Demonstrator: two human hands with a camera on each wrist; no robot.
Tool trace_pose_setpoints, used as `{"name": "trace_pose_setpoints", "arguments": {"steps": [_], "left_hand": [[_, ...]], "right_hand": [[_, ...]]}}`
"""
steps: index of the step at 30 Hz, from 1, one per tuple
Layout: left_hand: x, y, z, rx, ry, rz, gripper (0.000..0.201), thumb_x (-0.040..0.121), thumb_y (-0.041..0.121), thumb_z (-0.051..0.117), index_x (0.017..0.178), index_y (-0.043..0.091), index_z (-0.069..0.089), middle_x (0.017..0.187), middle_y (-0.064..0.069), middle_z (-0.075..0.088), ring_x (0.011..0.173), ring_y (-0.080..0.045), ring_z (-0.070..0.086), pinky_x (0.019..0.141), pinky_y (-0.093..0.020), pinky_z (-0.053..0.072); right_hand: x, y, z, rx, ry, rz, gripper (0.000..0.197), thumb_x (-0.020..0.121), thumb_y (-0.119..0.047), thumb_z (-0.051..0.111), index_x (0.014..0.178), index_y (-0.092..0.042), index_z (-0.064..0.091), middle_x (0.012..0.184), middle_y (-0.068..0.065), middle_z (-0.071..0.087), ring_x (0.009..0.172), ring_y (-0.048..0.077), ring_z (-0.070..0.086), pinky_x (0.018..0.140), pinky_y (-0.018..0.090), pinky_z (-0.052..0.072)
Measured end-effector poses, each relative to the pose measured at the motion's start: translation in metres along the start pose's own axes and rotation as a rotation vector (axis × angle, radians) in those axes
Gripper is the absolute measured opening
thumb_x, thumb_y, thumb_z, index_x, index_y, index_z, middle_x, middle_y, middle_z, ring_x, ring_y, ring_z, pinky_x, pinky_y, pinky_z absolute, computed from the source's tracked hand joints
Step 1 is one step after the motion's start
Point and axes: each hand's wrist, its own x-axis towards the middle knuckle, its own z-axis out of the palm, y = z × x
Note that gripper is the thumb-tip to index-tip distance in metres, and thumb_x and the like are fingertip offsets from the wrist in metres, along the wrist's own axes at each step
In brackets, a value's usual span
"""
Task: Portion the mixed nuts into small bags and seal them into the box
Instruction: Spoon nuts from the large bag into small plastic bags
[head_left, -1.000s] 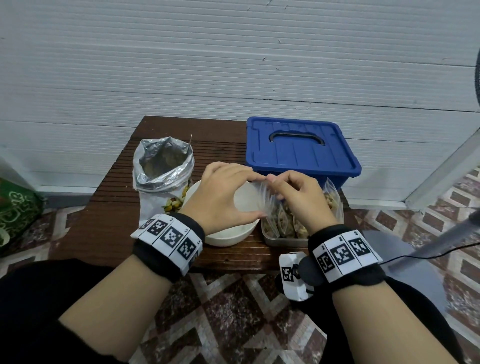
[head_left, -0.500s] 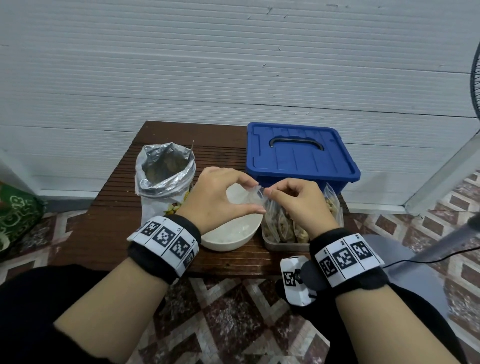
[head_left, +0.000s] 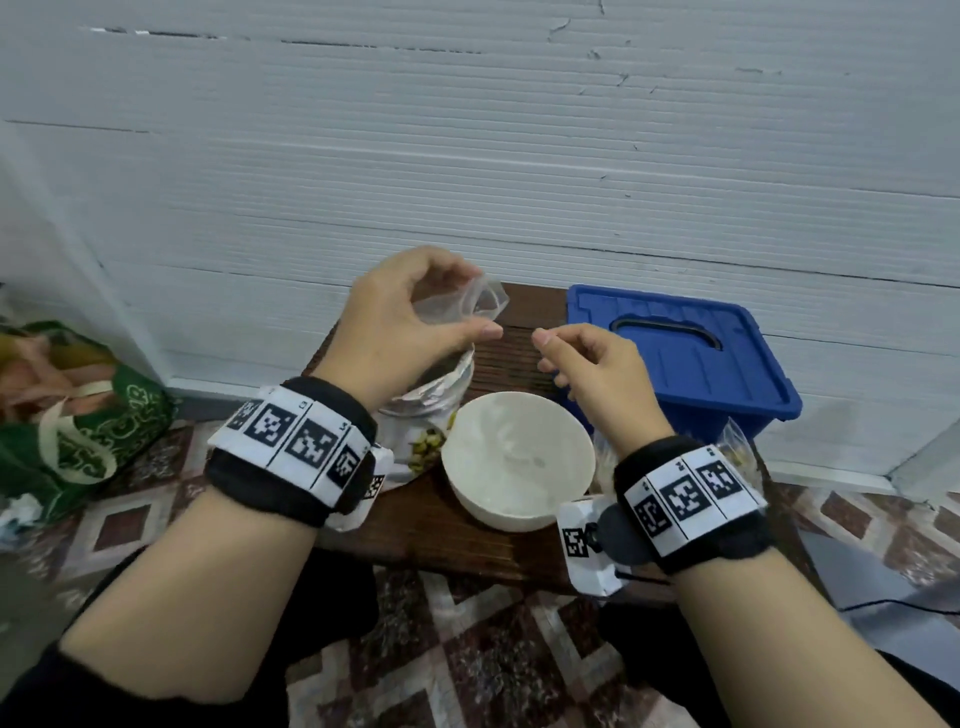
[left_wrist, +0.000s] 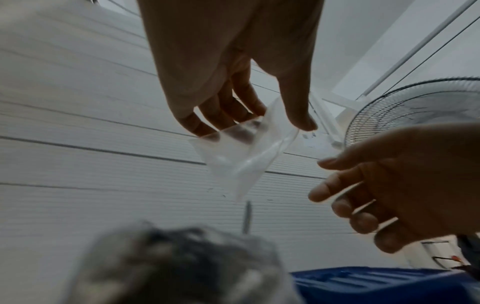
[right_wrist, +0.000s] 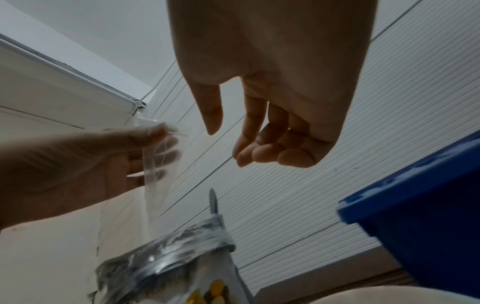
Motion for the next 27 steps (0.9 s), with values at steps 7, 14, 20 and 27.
{"name": "trace_pose_setpoints", "arguments": {"steps": [7,14,20,27], "left_hand": [[0.009,-0.039,-0.048,0.123,0.151,-0.175,0.045,0.065,0.032,0.085,0.104,0.026,0.064,0.096,0.021,0.061,0.088,0.015,0.053,0.076,0.003,0.037],[0.012,-0.071,-0.047,0.214,0.012,-0.249,0.046,0.068,0.036,0.083,0.108,0.029,0.062,0.098,0.022,0.060,0.093,0.008,0.054,0.073,0.003,0.036],[0.009,-0.086,-0.038,0.207,-0.095,-0.322,0.042,0.069,0.037,0.082,0.106,0.030,0.063,0.097,0.012,0.065,0.092,-0.005,0.061,0.083,-0.024,0.052],[0.007,-0.086,-0.041,0.145,-0.158,-0.311,0.042,0.063,0.038,0.086,0.098,0.038,0.062,0.102,0.015,0.065,0.091,-0.002,0.063,0.083,-0.019,0.051]], "right_hand": [[0.021,-0.013,0.047,-0.175,-0.072,0.020,0.039,0.089,-0.042,0.062,0.116,-0.014,0.066,0.096,-0.003,0.065,0.091,0.009,0.059,0.076,0.019,0.046],[0.033,-0.017,0.069,-0.336,-0.044,-0.040,0.023,0.092,-0.033,0.060,0.101,-0.017,0.073,0.085,-0.006,0.067,0.083,0.006,0.058,0.075,0.021,0.042],[0.034,-0.013,0.074,-0.473,0.021,-0.311,0.020,0.095,-0.023,0.057,0.100,-0.016,0.074,0.089,-0.001,0.066,0.086,0.010,0.055,0.077,0.023,0.039],[0.030,0.001,0.080,-0.722,-0.038,-0.594,0.022,0.091,-0.022,0.052,0.087,-0.015,0.073,0.076,-0.001,0.066,0.071,0.025,0.052,0.067,0.043,0.046]]}}
